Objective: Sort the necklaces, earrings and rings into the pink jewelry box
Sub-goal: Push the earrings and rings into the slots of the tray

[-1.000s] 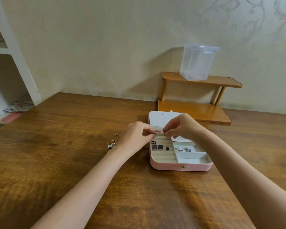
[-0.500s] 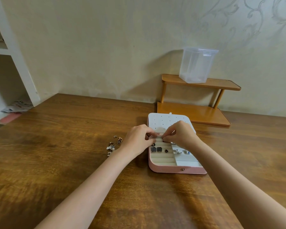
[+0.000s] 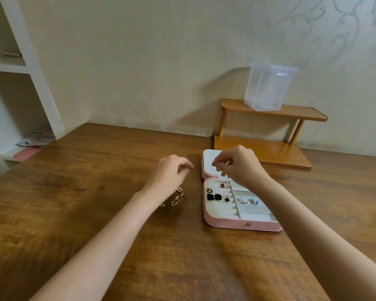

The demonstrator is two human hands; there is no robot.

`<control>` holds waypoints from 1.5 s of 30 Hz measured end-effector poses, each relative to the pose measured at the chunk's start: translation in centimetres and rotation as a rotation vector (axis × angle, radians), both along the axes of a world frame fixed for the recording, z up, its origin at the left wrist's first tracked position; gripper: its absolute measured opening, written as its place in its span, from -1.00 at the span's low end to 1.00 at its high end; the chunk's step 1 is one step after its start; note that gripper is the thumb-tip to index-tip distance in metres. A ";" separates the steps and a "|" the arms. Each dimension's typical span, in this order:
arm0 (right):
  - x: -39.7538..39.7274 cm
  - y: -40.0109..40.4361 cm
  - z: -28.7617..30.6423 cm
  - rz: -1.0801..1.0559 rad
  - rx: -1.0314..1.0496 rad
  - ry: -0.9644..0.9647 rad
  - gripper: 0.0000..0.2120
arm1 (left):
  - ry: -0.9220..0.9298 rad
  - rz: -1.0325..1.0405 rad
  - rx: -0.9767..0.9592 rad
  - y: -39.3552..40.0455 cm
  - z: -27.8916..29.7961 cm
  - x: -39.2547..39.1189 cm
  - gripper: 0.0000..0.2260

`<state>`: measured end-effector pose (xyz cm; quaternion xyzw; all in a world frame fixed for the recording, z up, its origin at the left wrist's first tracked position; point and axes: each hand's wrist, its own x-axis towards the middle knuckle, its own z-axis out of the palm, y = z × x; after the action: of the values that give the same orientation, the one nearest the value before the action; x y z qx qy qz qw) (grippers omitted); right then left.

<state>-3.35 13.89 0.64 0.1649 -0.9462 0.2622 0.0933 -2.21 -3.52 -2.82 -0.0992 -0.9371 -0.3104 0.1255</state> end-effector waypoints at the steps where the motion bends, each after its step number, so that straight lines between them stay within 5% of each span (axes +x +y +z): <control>1: 0.0 -0.8 0.1 0.046 -0.008 -0.013 -0.84 | -0.018 0.043 -0.010 -1.2 0.3 0.0 -0.82; 6: -0.5 -6.1 -1.2 0.225 0.055 -0.101 -0.84 | -0.155 0.204 -0.132 -5.2 0.1 0.6 -0.82; 15: -0.6 -10.4 -4.0 0.132 0.054 -0.198 -0.80 | -0.168 0.203 -0.126 -5.8 -1.2 1.8 -0.83; 24: 0.3 -2.9 1.2 0.078 -0.418 -0.532 -0.87 | -0.120 -0.052 0.330 -2.3 0.8 2.1 -0.90; 30: 0.8 1.1 1.9 0.076 -0.114 -0.558 -0.82 | -0.184 -0.107 0.181 1.4 0.7 2.1 -0.90; 45: 0.3 0.4 -0.7 0.057 0.047 -0.335 -0.83 | -0.237 0.016 0.037 3.9 -0.7 0.8 -0.90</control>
<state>-3.08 14.24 -0.08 0.1480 -0.9493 0.2663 -0.0773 -1.38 0.34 -3.51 -0.0518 -0.9403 -0.3360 0.0181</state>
